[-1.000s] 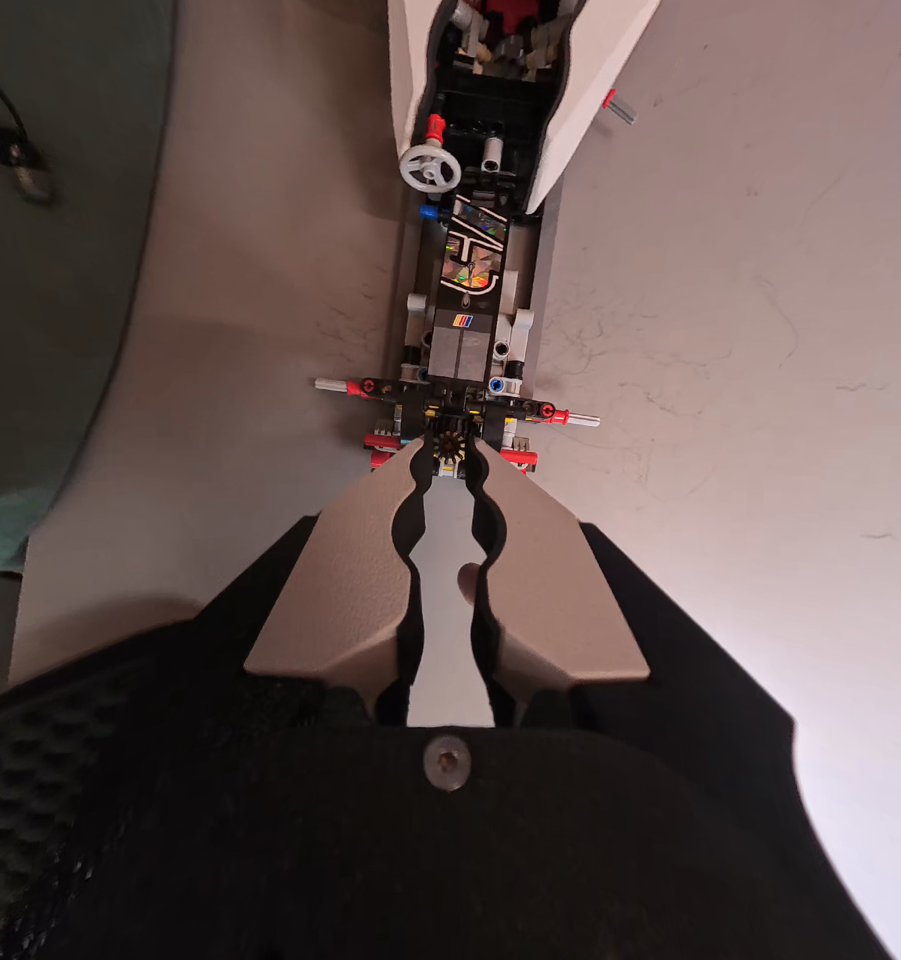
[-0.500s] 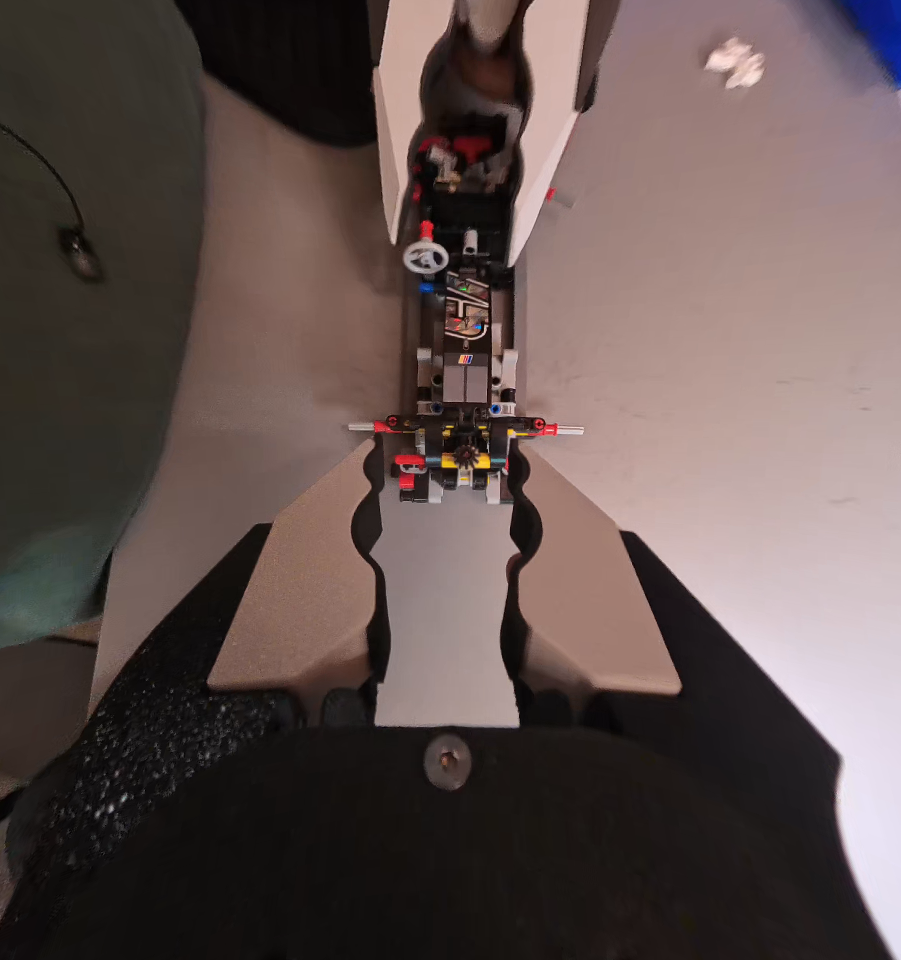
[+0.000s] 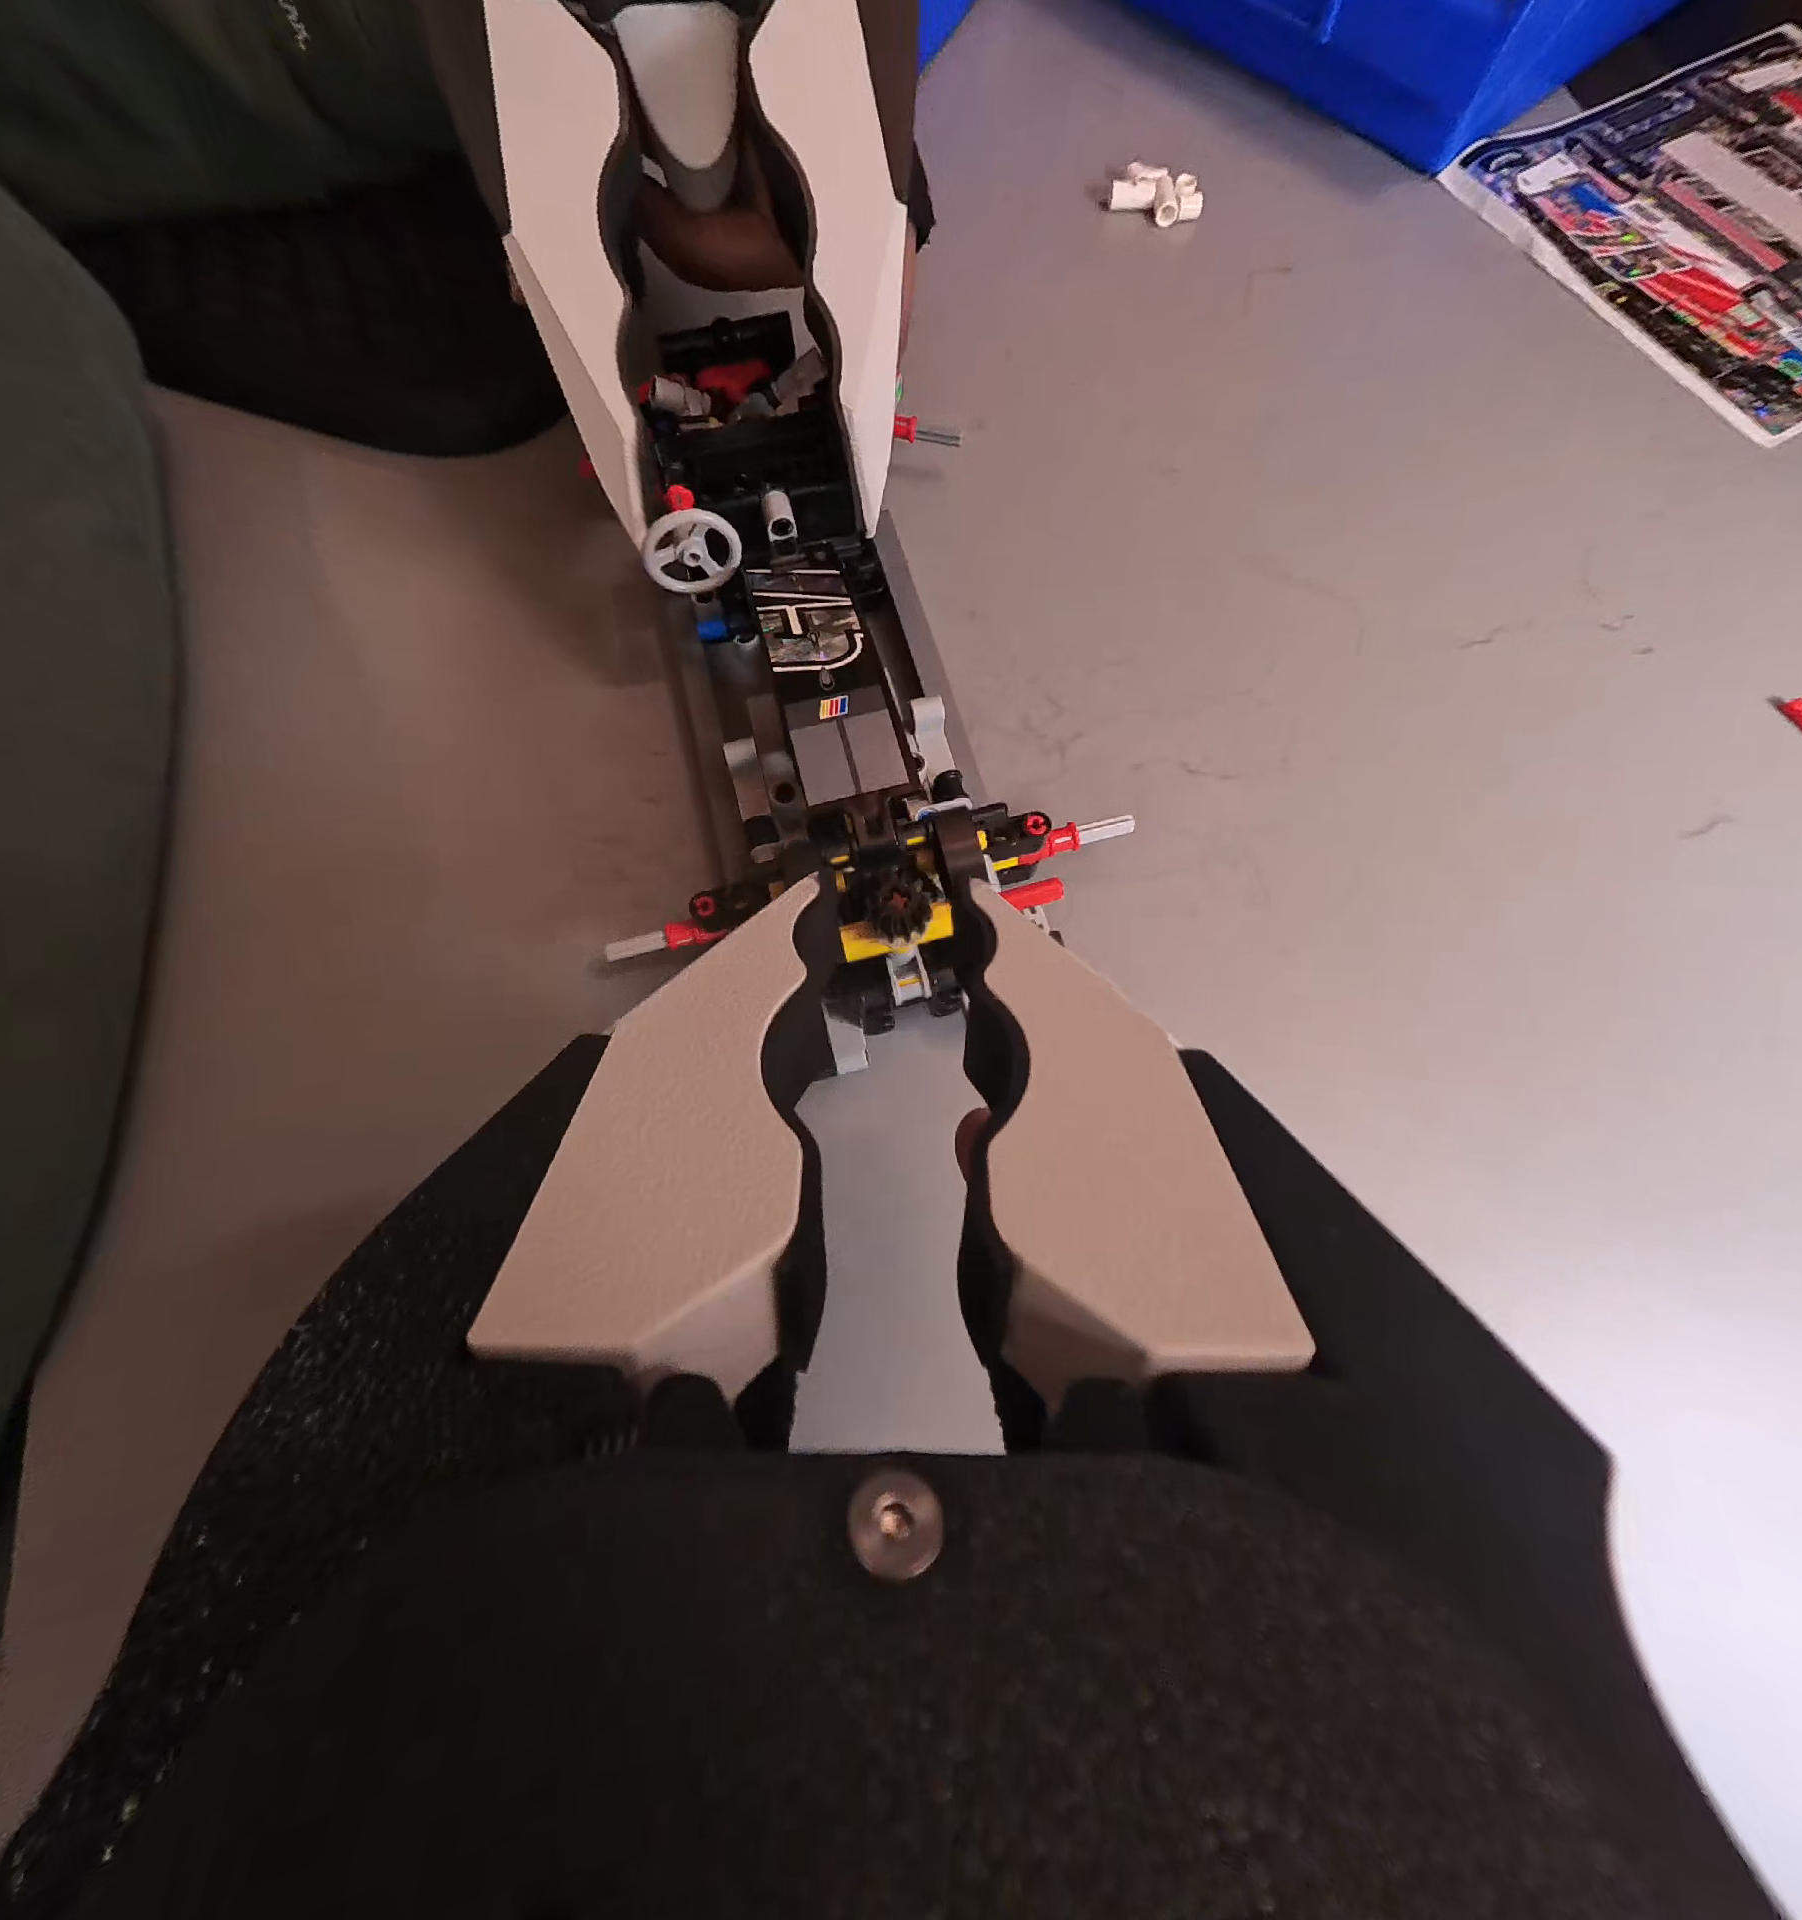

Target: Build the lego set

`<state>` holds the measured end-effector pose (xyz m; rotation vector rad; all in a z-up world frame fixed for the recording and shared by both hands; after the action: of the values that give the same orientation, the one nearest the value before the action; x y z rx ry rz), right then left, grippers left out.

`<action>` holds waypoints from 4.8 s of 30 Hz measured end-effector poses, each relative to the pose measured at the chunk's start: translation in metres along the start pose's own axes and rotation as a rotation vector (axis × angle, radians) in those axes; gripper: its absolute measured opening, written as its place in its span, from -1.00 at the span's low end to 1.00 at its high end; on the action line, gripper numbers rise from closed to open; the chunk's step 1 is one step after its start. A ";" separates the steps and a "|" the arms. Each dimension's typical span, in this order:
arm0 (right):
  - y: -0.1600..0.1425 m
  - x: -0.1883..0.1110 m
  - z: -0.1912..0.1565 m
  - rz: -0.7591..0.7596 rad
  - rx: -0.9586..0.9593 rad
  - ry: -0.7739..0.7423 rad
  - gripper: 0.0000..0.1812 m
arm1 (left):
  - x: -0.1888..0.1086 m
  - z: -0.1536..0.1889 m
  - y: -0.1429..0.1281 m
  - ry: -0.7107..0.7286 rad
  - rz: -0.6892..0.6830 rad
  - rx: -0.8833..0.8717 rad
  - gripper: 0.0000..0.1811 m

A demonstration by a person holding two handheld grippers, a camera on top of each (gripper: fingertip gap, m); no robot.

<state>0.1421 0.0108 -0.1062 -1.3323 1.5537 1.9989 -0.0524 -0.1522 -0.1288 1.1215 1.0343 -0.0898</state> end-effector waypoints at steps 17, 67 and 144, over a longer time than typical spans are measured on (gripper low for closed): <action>-0.003 0.006 0.009 -0.026 -0.017 -0.015 -0.87 | 0.006 -0.001 0.003 0.042 -0.007 0.015 -0.50; -0.039 0.002 0.032 0.163 0.051 -0.230 -0.85 | 0.039 -0.030 0.062 0.168 -0.257 0.008 -0.32; -0.042 -0.006 0.031 0.036 0.077 -0.301 -0.87 | 0.047 -0.019 0.118 -0.035 -0.125 0.238 -0.14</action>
<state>0.1595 0.0555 -0.1278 -0.9289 1.5045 2.0270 0.0249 -0.0609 -0.0811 1.2647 1.0819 -0.3385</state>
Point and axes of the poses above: each gripper's, where its closed fingertips meet, x out along the fingers, y out of its top, z = x × y across the jaws, the point moved 10 cm from there along -x, back along the fingers, and after that the axes turned 14 degrees about -z, right-handed, at the moved point
